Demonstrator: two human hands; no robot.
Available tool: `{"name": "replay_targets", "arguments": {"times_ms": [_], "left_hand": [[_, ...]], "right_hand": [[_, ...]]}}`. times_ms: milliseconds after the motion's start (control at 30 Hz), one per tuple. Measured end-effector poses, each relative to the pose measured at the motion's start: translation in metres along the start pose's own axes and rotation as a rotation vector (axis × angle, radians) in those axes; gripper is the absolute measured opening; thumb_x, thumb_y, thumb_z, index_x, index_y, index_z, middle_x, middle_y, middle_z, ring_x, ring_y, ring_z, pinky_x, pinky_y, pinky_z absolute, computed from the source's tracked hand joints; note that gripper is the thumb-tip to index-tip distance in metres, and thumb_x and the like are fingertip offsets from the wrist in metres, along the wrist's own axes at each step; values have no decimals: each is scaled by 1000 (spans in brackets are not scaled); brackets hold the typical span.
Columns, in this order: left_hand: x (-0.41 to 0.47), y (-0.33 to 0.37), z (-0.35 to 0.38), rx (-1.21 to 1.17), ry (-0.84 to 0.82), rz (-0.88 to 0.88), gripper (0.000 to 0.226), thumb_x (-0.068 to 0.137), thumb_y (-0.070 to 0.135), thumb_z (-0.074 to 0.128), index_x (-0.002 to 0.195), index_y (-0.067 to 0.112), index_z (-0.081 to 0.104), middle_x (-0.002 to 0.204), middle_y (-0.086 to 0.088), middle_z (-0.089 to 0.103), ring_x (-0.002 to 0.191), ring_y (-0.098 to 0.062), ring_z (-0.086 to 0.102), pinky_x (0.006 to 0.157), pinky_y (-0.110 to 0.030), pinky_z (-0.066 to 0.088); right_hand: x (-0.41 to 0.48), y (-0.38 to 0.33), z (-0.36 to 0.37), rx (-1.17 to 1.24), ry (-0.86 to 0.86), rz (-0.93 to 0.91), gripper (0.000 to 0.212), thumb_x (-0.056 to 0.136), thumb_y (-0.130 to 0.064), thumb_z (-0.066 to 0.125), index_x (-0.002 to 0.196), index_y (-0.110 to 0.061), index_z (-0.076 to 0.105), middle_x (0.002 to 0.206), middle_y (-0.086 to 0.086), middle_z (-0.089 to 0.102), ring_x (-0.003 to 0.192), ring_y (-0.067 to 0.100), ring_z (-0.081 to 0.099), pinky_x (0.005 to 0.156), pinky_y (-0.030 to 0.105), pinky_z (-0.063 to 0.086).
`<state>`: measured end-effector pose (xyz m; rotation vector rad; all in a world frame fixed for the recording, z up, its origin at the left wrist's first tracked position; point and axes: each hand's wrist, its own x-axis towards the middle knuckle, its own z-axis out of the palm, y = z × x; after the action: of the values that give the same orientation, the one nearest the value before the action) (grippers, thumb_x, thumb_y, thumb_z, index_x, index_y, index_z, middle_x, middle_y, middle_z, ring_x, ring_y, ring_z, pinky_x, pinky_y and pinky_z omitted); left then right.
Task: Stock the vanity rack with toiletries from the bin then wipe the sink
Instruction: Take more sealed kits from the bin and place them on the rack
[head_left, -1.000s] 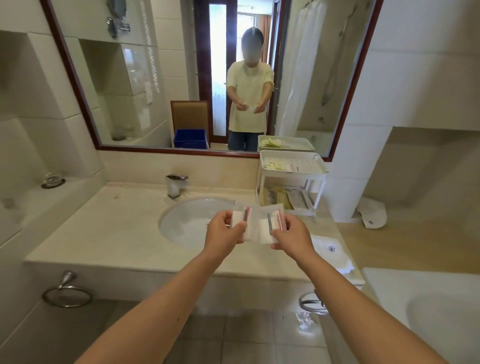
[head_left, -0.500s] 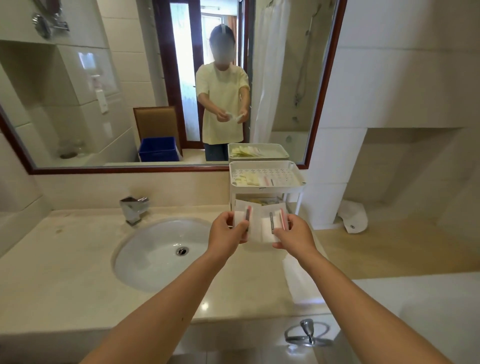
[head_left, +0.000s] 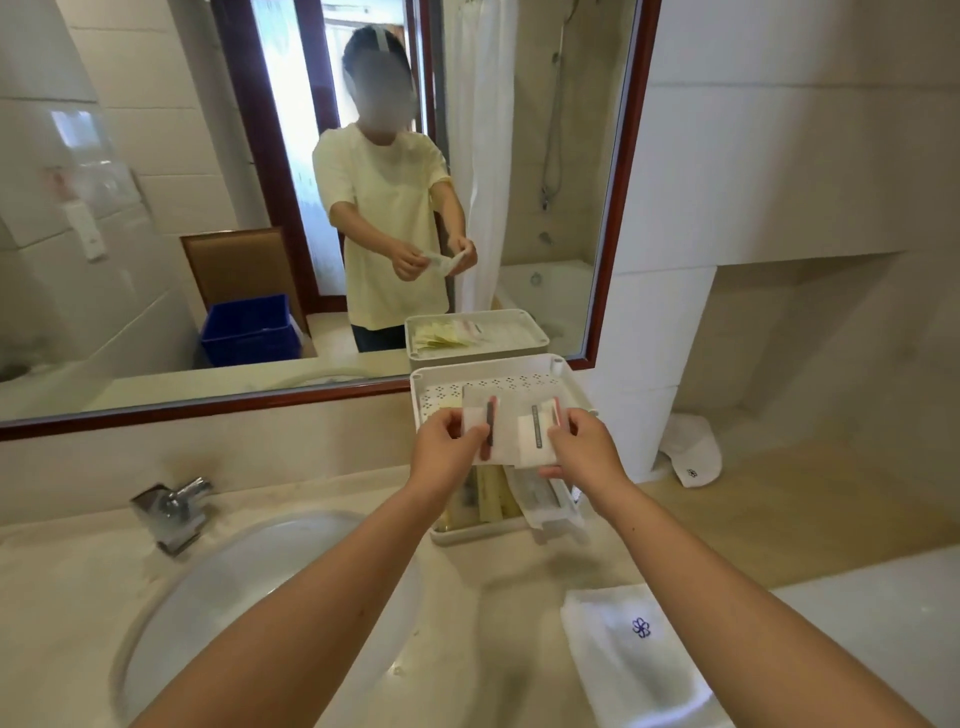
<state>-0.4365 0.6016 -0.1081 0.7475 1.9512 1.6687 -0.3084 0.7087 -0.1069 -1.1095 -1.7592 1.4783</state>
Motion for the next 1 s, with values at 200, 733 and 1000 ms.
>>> {"name": "replay_targets", "arguments": {"times_ms": [200,733,1000], "left_hand": [[47,2,26,47,-28,-2,11,86,16,66,95,11,66,92,-8,69,87,-22,67,75,-34,58],[140,-7,94,207,75,-118,22,85,22,68,106,17,62,93,2,67,83,-14,66,76,-37,59],[148,-25,101,537,55,-217,21,78,22,70,95,24,58,82,8,64,68,-16,67,71,-41,60]], "right_hand": [[45,-7,-13,-1,15,3,16,97,-9,46,105,-8,59,104,6,61,95,22,63,67,37,62],[173,10,-25,-128,-165,117,19,89,-9,51,105,-14,61,106,11,63,96,29,63,81,44,59],[201,35,-15,-313,-282,157,11,90,-22,48,84,-15,53,82,6,52,77,27,57,84,49,56]]}}
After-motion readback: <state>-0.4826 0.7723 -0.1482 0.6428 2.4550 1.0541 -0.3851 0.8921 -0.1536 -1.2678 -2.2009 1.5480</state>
